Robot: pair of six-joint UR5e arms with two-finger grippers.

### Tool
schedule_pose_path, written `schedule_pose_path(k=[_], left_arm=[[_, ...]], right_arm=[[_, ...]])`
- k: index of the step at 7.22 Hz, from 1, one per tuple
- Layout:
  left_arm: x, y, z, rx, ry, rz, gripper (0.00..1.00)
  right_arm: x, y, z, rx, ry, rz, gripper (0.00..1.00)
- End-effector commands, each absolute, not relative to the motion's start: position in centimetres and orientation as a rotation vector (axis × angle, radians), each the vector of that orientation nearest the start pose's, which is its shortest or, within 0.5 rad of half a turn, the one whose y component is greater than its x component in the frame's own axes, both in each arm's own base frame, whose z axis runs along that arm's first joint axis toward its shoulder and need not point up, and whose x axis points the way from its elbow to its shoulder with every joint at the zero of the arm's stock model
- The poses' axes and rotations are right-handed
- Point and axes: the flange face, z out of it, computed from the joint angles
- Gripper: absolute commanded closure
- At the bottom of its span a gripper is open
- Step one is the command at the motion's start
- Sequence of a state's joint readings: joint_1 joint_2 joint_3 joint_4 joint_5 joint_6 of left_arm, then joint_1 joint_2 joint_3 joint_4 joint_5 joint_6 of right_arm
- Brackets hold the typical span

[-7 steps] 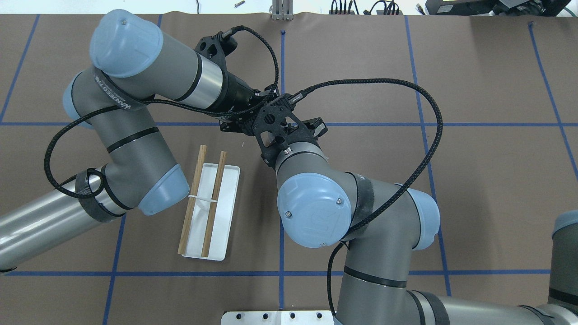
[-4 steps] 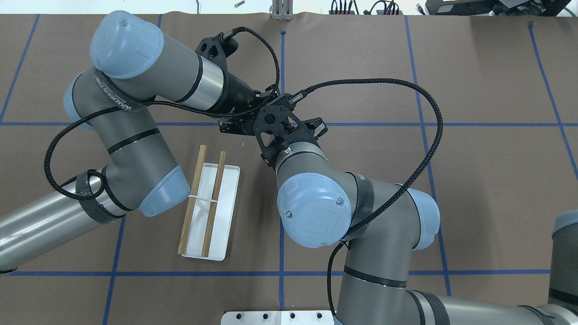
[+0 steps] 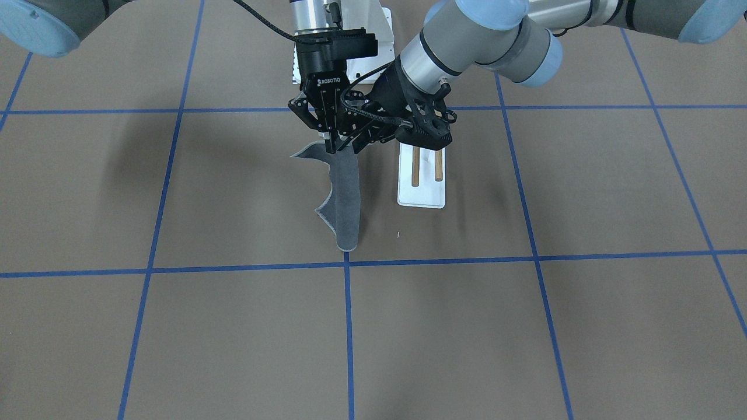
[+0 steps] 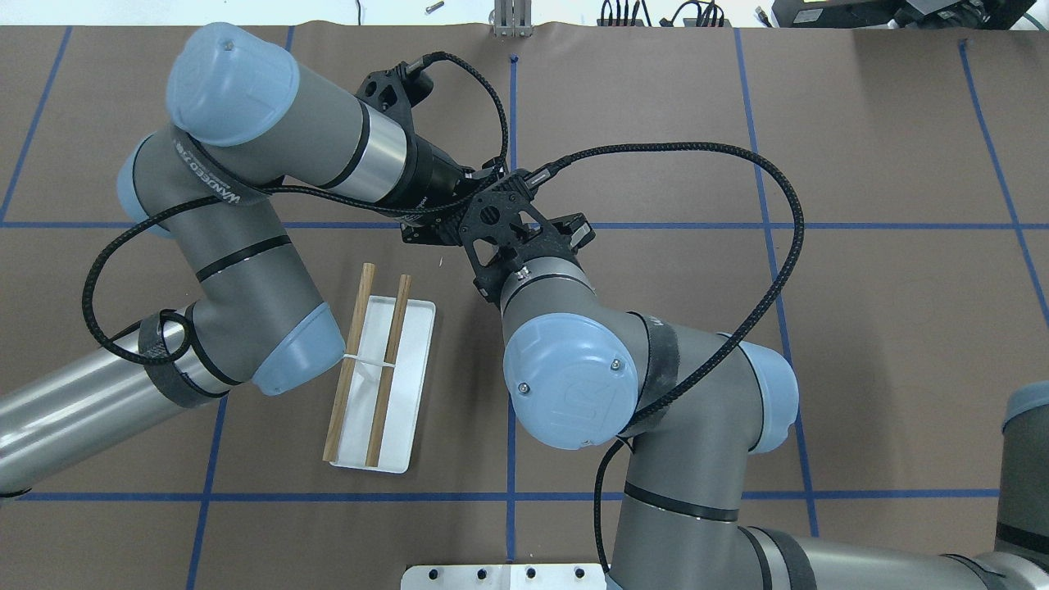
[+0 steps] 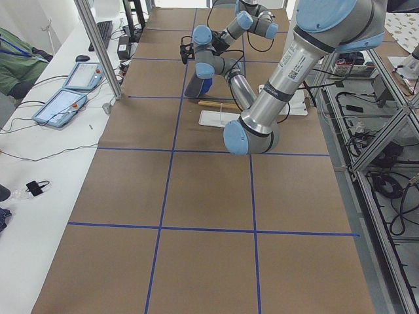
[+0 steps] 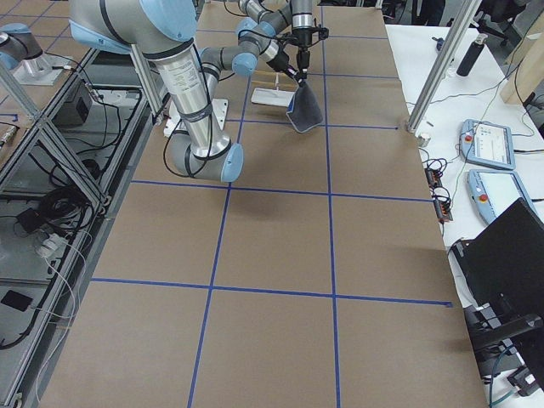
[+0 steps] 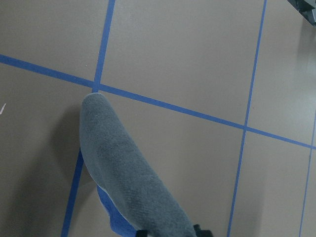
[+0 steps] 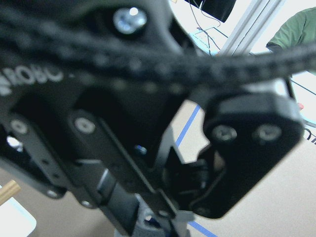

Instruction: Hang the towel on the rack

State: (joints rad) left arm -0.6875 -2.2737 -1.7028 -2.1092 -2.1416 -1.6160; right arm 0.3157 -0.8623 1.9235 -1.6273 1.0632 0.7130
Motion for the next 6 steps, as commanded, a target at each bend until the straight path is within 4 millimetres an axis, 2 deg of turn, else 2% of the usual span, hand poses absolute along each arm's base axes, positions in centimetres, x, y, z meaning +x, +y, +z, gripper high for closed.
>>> schedule_pose_path(k=[1, 6], left_arm=[[44.36, -46.67, 11.33, -0.042, 1.412, -0.225, 1.00], [44.07, -46.58, 11.15, -0.031, 1.417, -0.219, 1.00]], right_arm=[[-50.88, -35.75, 10.51, 0.930, -0.562, -0.232, 1.00], [-50.50, -35.82, 10.13, 0.947, -0.563, -0.209, 1.00]])
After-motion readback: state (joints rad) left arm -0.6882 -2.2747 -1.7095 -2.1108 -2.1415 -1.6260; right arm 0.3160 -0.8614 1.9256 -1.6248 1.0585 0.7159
